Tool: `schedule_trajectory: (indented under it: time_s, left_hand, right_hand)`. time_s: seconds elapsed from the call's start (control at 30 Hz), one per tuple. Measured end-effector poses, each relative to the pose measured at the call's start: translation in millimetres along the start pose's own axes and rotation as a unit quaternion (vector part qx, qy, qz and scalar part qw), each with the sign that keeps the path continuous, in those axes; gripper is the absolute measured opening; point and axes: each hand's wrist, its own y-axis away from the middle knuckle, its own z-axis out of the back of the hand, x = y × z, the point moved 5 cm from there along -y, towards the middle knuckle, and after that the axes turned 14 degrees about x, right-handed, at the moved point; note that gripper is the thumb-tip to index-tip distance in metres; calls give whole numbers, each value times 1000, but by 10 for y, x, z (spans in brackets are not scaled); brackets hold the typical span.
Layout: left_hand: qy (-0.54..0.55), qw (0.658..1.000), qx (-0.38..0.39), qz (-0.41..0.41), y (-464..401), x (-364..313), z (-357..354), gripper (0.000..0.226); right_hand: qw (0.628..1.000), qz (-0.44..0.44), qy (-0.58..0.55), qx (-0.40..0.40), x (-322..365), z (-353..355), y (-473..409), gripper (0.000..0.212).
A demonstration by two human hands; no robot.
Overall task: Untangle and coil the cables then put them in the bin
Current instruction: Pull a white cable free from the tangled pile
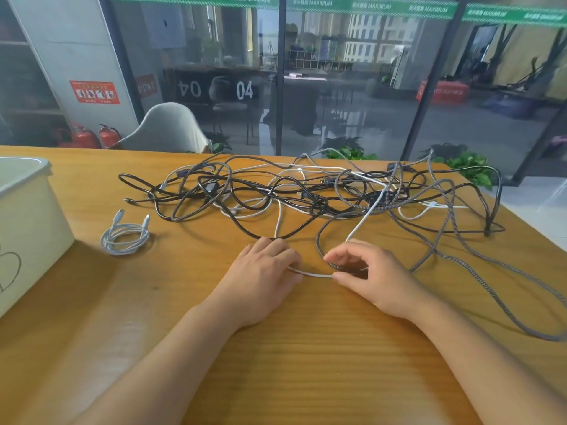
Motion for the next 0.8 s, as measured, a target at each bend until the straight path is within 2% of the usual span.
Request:
schedule_trajectory:
  time_s: [0.17,0.33,0.4,0.5,0.57,0.63,0.7,0.8]
  left_hand:
    - [7,998,-40,38,146,316,100,39]
    - [21,997,-55,59,200,427,152,50]
    - [25,996,-51,63,205,424,165,47]
    - [38,996,-39,68,211,400,179,27]
    - [34,995,-53,81,223,398,187,21]
    - [34,992,-61,106,227,427,193,26]
    - [36,991,-54,113,220,447,205,22]
    - [82,992,-56,79,205,432,229,19]
  right_hand:
    - [999,-18,29,-5,-71,86,4,18]
    - [992,-60,95,-60,-210,145,-18,18]
    - [988,-68,108,-86,-243,170,-21,19]
    - [989,-66,99,-92,-258,172,-7,25]
    - [993,-44,78,-73,-171,117,8,36]
    - [995,-6,77,-59,-3,44,17,43]
    - [992,48,111,-35,239,-88,7,42]
    - [980,144,129,43,581,-432,-30,36]
